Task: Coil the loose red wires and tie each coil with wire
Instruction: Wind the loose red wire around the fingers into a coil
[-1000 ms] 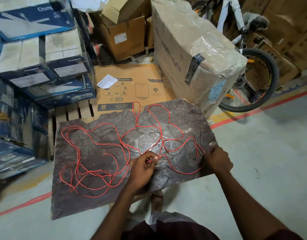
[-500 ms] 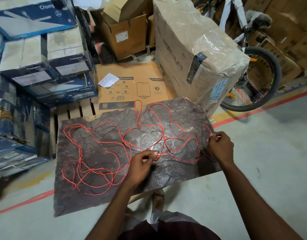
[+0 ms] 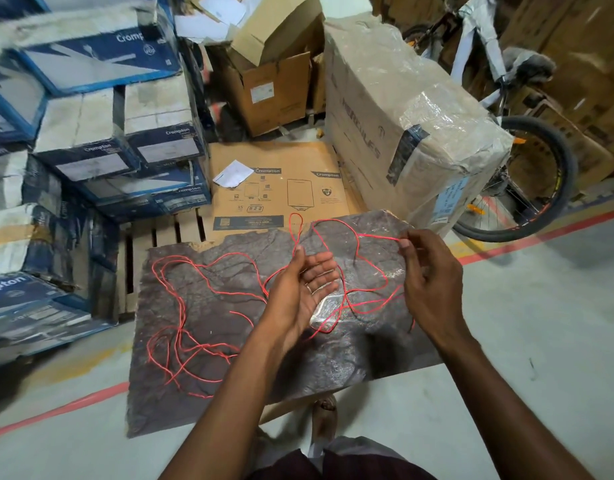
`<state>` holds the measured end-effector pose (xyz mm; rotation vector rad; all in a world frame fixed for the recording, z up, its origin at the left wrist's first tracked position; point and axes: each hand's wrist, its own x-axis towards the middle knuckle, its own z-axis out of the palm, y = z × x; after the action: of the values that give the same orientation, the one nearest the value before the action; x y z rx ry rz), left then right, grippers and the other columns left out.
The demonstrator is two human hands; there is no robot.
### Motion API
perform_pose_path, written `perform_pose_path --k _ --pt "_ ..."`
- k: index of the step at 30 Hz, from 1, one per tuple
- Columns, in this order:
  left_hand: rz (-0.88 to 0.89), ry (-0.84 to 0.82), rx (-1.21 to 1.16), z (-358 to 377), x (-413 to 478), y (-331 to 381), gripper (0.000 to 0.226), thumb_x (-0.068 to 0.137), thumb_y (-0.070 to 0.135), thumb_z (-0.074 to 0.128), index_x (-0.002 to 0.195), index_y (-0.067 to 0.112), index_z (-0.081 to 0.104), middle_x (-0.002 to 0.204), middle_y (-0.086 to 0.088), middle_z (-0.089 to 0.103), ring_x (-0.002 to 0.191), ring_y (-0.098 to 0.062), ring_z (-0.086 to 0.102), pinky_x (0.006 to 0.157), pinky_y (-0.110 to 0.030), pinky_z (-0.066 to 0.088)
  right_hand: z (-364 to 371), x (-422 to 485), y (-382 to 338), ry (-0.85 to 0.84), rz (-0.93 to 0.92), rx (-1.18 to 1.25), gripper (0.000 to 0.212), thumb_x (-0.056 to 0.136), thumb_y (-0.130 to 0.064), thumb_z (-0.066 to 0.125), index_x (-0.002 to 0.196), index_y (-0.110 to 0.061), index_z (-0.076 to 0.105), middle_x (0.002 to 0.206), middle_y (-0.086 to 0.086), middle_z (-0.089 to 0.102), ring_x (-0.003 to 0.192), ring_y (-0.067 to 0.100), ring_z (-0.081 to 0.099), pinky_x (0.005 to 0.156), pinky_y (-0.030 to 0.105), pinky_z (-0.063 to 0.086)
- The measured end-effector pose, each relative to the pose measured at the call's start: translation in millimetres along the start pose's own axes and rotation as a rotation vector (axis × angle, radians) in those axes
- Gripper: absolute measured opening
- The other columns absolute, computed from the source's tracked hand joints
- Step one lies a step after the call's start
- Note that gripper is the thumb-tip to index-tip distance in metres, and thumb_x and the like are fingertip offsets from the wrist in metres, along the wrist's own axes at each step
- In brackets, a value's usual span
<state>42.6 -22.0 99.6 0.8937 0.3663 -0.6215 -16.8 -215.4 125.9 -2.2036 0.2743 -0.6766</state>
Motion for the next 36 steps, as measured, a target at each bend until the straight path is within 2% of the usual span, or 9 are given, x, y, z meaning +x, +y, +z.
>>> perform_pose_path --k 4,11,16,18,21,25,29,32,36 --pt "-0.059 -0.060 -0.008 3 -10 28 0.043 0.106 0.035 0.041 0.095 0.004 0.069 0.074 -0.005 0.075 0.062 -0.013 0.072 0.060 -0.022 0.059 6 8 -20 -0.055 -0.183 0.016 0.007 0.101 -0.009 0.061 0.102 -0.009 0.068 0.095 -0.010 0.058 0.086 0.007 0.053 0.079 0.013 0.038" --pt "-0.046 -0.233 0.265 1 -35 67 0.037 0.105 0.032 0.045 0.092 0.005 0.068 0.069 -0.004 0.070 0.057 -0.011 0.066 0.052 -0.018 0.052 19 26 -52 -0.336 -0.298 0.127 0.009 0.097 -0.012 0.067 0.099 -0.021 0.071 0.092 -0.010 0.056 0.086 0.003 0.052 0.074 0.022 0.040" --pt "0.038 -0.316 0.354 -6 -54 82 0.022 0.102 0.017 0.054 0.099 0.004 0.072 0.068 0.003 0.063 0.059 -0.005 0.058 0.059 -0.016 0.052 28 29 -81 -0.412 -0.294 0.191 0.006 0.093 -0.017 0.072 0.089 -0.012 0.071 0.086 -0.017 0.061 0.078 -0.002 0.052 0.069 0.018 0.038" --pt "0.030 -0.327 0.289 -10 -60 86 0.023 0.098 0.015 0.056 0.093 0.006 0.077 0.068 0.003 0.061 0.060 -0.004 0.057 0.062 -0.016 0.054 33 28 -87 -0.413 -0.231 0.268 0.011 0.091 -0.020 0.073 0.086 -0.011 0.069 0.080 -0.020 0.062 0.067 0.002 0.048 0.063 0.020 0.037" --pt "-0.021 -0.405 0.111 -20 -68 89 0.016 0.088 0.018 0.067 0.083 0.010 0.080 0.068 0.002 0.061 0.061 -0.006 0.058 0.064 -0.019 0.056 39 26 -91 -0.417 -0.171 0.342 0.017 0.095 -0.025 0.067 0.088 -0.009 0.066 0.075 -0.003 0.060 0.064 0.015 0.048 0.060 0.030 0.038" --pt "-0.116 -0.636 -0.184 -34 -77 94 0.020 0.077 0.009 0.083 0.094 0.006 0.073 0.074 0.000 0.060 0.066 -0.009 0.058 0.065 -0.023 0.054 42 21 -90 -0.395 -0.081 0.367 0.014 0.102 -0.014 0.060 0.090 -0.007 0.063 0.073 0.000 0.056 0.065 0.005 0.049 0.061 0.018 0.039" --pt "-0.146 -0.697 -0.081 -38 -89 96 0.023 0.079 0.005 0.079 0.101 0.006 0.071 0.078 -0.003 0.062 0.071 -0.014 0.060 0.068 -0.027 0.054 55 13 -98 -0.324 -0.032 0.502 0.016 0.102 -0.010 0.059 0.088 -0.005 0.061 0.073 0.002 0.052 0.063 0.004 0.045 0.058 0.017 0.036" --pt "-0.150 -0.649 0.078 -34 -95 102 0.025 0.085 0.000 0.059 0.107 0.004 0.070 0.073 -0.006 0.061 0.068 -0.019 0.062 0.067 -0.026 0.053 60 14 -110 -0.326 -0.042 0.518 0.012 0.100 -0.005 0.062 0.089 -0.002 0.064 0.069 -0.016 0.054 0.059 -0.004 0.042 0.057 0.011 0.031" --pt "-0.093 -0.432 0.091 -21 -101 121 0.034 0.106 0.027 0.035 0.100 0.007 0.062 0.050 0.006 0.036 0.040 -0.006 0.036 0.044 -0.022 0.029 64 18 -119 -0.325 -0.069 0.489 0.012 0.097 -0.014 0.066 0.088 -0.007 0.067 0.062 -0.021 0.051 0.052 -0.002 0.033 0.051 0.012 0.024"
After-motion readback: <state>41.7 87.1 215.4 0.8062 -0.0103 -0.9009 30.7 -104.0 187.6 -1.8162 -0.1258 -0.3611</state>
